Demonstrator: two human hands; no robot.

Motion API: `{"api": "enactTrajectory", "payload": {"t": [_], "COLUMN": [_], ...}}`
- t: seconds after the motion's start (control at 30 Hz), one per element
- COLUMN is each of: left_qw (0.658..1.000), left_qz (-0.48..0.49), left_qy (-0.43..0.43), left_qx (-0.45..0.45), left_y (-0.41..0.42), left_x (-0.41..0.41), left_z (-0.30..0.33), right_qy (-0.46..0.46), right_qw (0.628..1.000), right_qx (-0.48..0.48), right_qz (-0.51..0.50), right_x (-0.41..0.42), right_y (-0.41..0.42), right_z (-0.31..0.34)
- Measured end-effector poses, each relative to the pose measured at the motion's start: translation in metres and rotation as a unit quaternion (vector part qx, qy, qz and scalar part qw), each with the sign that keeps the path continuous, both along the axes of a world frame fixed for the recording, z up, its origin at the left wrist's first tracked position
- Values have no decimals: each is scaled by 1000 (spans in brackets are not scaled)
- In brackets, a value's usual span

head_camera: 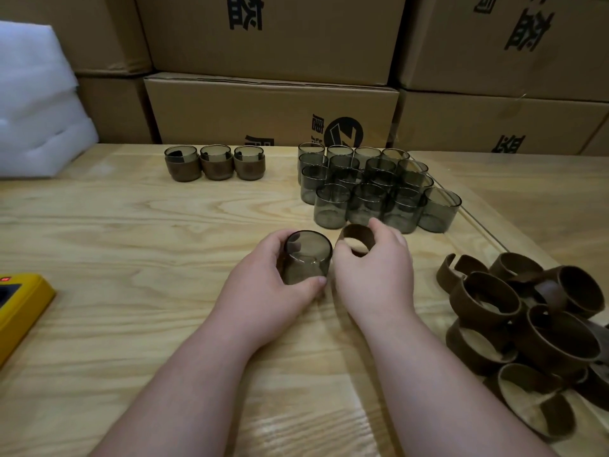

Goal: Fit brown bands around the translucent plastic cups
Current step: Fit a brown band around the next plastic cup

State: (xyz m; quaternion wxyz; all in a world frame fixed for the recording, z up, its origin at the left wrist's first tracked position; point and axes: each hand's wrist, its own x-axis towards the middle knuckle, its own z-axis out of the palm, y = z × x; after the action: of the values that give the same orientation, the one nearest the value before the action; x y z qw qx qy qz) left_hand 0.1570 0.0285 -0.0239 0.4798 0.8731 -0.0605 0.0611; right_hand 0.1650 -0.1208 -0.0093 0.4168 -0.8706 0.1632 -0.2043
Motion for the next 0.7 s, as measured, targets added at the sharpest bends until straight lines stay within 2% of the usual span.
{"api": "enactTrajectory", "payload": {"t": [0.13, 0.23, 0.47, 0.7], "left_qw": [1000, 1000, 987, 981], "left_qz": [-7, -12, 23, 42], "left_qy": [-5, -9, -146, -162], "left_qx": [16, -9, -63, -94], "left_y": [0, -1, -1, 1], "left_x": [0, 0, -5, -4], "left_z": [1, 2, 3, 5], "right_qy": [-93, -141, -178, -214], "right_qw": [995, 988, 979, 961], "right_qx": [48, 53, 48, 47], "right_qz": [8, 37, 90, 170], "right_x": [-4, -9, -15, -22], "right_y": [4, 9, 15, 18], "right_z": [4, 6, 9, 11]}}
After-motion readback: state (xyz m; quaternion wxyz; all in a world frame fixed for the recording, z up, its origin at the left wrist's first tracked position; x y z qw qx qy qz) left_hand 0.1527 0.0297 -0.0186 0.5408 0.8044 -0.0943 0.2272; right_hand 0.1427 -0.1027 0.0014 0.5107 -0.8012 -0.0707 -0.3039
